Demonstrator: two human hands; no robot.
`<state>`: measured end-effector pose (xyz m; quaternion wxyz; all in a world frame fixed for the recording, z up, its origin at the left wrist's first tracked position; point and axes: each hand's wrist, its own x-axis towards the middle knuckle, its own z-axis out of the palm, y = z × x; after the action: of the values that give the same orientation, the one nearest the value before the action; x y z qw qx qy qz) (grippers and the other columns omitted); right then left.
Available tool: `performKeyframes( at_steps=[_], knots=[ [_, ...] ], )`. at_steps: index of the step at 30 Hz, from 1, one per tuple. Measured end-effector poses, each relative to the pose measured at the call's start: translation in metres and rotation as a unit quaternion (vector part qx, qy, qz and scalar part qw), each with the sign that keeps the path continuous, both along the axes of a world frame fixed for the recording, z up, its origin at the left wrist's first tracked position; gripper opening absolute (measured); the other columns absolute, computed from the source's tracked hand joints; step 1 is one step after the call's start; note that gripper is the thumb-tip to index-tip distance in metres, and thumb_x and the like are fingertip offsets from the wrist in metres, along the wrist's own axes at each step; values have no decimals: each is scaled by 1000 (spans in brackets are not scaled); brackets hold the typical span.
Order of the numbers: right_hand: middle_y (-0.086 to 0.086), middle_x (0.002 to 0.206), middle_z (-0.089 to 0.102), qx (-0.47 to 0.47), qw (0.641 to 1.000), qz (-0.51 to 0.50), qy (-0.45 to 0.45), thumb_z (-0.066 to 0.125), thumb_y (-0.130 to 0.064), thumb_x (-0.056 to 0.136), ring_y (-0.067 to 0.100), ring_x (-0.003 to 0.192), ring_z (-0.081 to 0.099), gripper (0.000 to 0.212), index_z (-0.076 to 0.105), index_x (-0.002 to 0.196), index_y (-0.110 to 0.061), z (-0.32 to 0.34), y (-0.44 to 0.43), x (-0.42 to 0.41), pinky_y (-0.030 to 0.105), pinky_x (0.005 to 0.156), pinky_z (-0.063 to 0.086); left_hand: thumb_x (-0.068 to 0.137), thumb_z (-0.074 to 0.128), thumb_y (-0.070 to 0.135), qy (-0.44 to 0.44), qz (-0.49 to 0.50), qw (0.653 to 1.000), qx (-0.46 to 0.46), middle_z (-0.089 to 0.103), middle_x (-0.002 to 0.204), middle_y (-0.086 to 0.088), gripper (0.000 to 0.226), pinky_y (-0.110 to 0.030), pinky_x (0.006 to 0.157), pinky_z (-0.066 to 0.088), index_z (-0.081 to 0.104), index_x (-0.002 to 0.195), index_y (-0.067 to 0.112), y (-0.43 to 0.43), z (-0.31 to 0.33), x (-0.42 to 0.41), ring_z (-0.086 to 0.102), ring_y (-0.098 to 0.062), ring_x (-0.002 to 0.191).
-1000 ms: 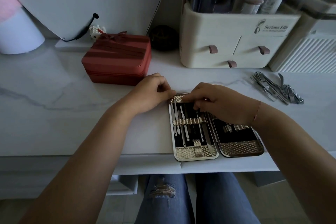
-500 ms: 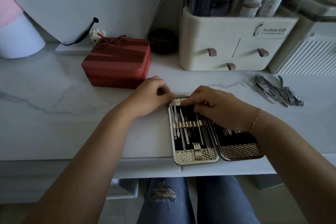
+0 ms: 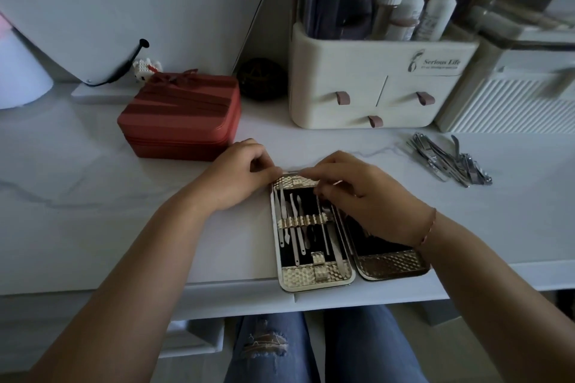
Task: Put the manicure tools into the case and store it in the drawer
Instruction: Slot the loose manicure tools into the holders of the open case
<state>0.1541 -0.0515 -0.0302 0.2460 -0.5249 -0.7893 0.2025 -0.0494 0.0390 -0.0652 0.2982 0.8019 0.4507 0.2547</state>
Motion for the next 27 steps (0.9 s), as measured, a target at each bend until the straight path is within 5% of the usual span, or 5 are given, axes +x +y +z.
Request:
performKeyframes(
  at_steps=[5,9,16,27],
  knots=[
    [1,94,60,124,971,-202,-35,68,-15,80,14,80,60,22,68,102,-13,1,5,76,30,80,52,81,69,20,-11,2,1000,6,52,80,6,18,-16,70,36,57,68,21,0,-2,0,50,-7,74],
    [6,88,57,82,928,-344,-116,74,-24,75,25,85,56,21,71,92,-12,-7,9,131,28,75,38,79,70,29,-8,8,1000,3,52,80,4,20,-21,67,36,58,68,17,1,-3,0,49,-8,72],
    [7,89,59,80,922,-364,-104,74,-30,74,24,87,55,21,70,87,-14,-17,17,138,33,78,43,73,75,34,-7,38,999,37,52,76,0,28,-27,63,37,55,64,16,-1,-6,6,49,-12,68],
    [-4,84,48,85,923,-317,-200,68,-30,78,22,87,53,14,72,89,-21,-12,38,122,32,77,41,74,75,34,-6,42,998,36,52,76,2,28,-29,63,38,54,63,19,-1,-6,5,50,-12,68]
  ],
)
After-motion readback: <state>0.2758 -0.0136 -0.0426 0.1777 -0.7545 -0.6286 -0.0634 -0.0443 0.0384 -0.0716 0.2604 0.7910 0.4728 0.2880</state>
